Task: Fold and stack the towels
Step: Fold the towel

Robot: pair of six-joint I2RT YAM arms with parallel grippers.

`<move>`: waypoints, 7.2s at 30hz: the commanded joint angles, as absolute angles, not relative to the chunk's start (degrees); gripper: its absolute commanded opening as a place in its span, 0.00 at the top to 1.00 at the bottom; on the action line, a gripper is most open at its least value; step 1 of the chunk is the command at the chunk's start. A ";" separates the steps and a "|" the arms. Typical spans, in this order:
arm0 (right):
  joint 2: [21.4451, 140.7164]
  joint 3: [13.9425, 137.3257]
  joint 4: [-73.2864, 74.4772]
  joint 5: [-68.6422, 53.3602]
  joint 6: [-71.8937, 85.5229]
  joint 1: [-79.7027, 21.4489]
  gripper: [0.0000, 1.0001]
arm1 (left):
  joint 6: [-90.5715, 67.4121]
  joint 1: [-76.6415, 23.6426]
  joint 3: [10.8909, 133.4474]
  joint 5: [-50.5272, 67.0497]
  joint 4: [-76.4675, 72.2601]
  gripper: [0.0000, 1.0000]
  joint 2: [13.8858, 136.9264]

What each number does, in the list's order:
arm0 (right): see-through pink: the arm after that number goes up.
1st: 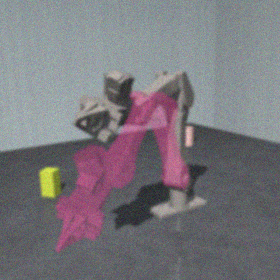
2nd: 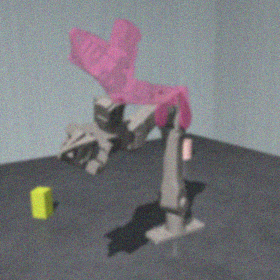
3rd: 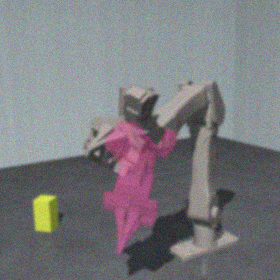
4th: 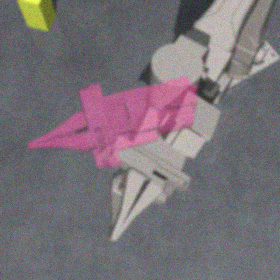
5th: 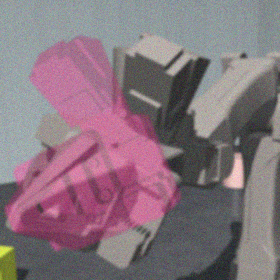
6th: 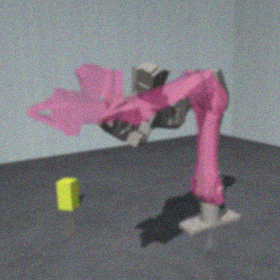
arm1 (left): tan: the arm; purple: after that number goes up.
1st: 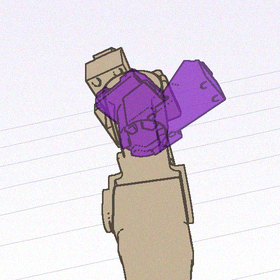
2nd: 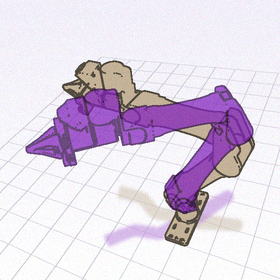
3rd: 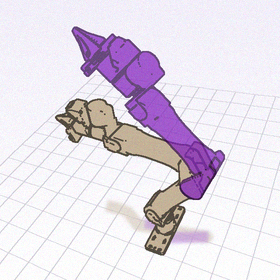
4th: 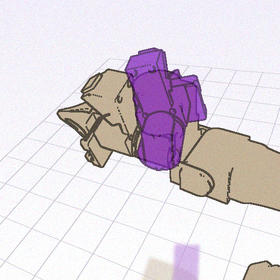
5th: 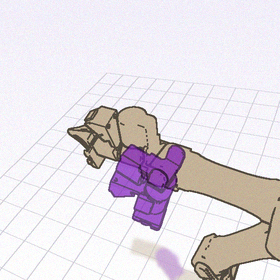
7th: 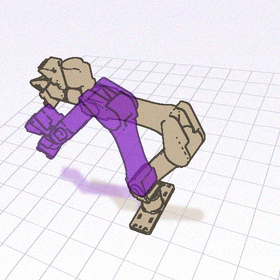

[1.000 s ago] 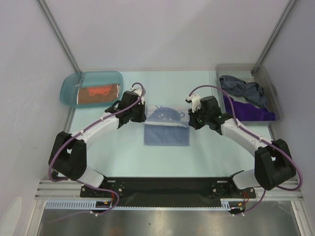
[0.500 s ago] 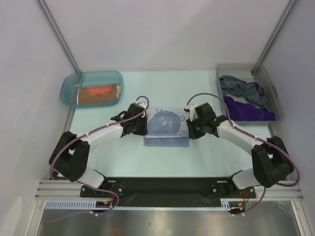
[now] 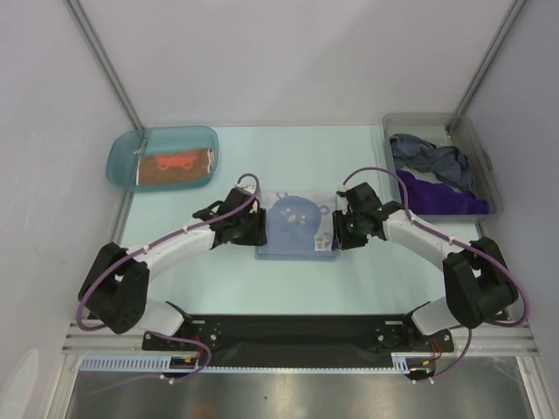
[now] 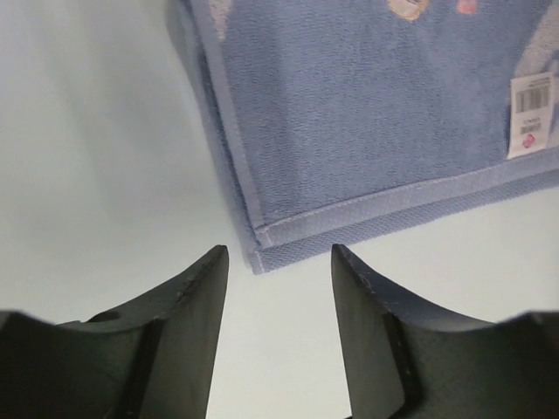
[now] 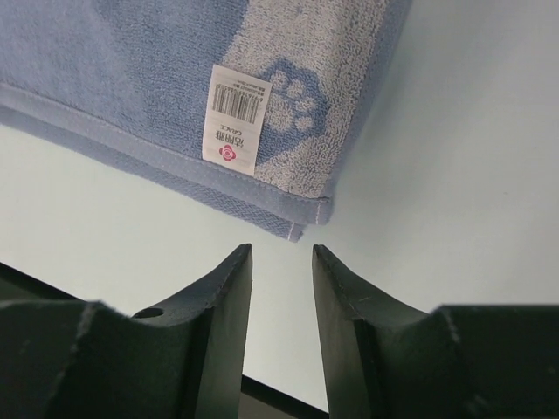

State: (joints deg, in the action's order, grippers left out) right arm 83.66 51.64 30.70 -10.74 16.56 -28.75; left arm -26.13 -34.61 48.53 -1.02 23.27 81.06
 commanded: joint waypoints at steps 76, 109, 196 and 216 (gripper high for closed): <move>81.47 47.82 23.91 -6.15 29.27 -32.17 1.00 | -32.26 -34.89 55.81 -0.53 32.43 0.93 88.33; 83.94 47.72 21.53 -7.12 29.18 -32.96 1.00 | -31.11 -34.89 56.34 -2.90 33.22 0.82 91.32; 99.82 70.30 25.22 -23.02 3.26 -16.97 0.58 | -1.68 -24.00 84.99 3.95 34.99 0.45 106.78; 118.04 85.87 35.25 -39.11 -15.99 -11.43 0.58 | 12.39 -21.45 91.84 12.04 33.84 0.44 118.56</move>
